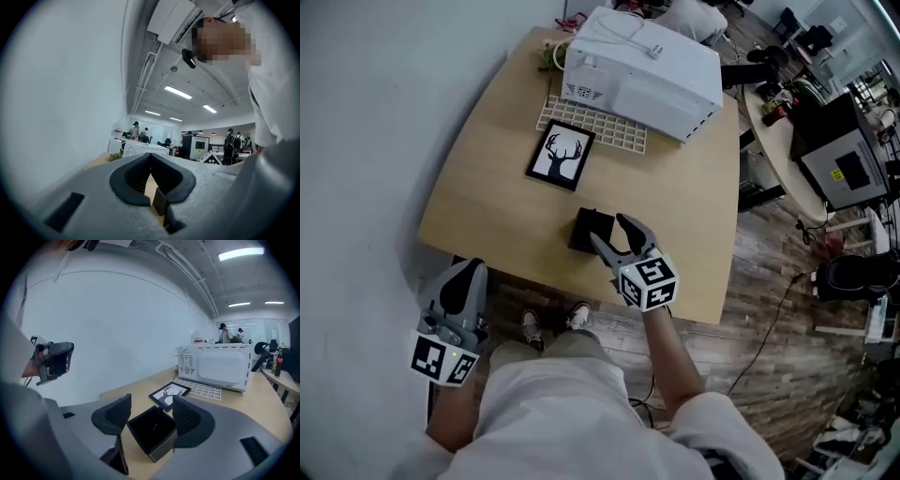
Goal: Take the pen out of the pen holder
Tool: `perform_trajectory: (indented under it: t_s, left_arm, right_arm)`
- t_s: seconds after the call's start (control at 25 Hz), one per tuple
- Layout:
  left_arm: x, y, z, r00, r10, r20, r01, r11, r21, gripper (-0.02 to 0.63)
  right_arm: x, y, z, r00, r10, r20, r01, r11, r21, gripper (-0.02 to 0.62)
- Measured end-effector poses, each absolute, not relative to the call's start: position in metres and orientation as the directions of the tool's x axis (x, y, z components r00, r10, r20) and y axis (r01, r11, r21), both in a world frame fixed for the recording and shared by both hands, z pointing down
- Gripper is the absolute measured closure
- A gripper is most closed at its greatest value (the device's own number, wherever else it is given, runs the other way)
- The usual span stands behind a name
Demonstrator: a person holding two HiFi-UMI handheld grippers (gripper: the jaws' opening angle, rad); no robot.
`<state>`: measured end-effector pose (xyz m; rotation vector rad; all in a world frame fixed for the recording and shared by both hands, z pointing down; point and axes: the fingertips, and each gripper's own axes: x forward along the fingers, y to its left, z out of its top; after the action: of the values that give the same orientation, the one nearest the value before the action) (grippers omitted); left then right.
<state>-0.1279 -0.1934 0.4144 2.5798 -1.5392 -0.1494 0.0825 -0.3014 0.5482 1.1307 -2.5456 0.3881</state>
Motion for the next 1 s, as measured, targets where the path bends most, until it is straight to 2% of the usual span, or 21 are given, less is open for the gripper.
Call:
perform_trajectory:
  t_s: [0.48,0.56,0.72,1.0]
  left_arm:
    - [-0.131,-0.195,0.439,0.413,-0.909,0.053,-0.901,-0.400,0.169,0.592]
    - [-0.134,-0.193,0.440,0.398,-0.915,0.062,-0.908,-0.384,0.166,0.592]
    - [-0.139,-0.188,0.436,0.369,-0.927,0.071,-0.921,-0.354,0.162,0.592]
    - [-0.147,-0.180,0.431,0.341,-0.938,0.069,-0.931,-0.326,0.166,0.592]
  right_arm:
    - [0.065,-0.338,0.597,-0.664,-0.546,0.511,-0.669,0.739,-0.080,0.348]
    - [0.063,-0.338,0.602,-0.666,-0.526,0.529,-0.656,0.751,-0.080,0.383]
    - [0.061,-0.340,0.609,-0.682,-0.496,0.538,-0.634,0.767,-0.097,0.410]
    - [0.058,-0.342,0.617,-0.680,-0.475,0.559,-0.625,0.774,-0.102,0.419]
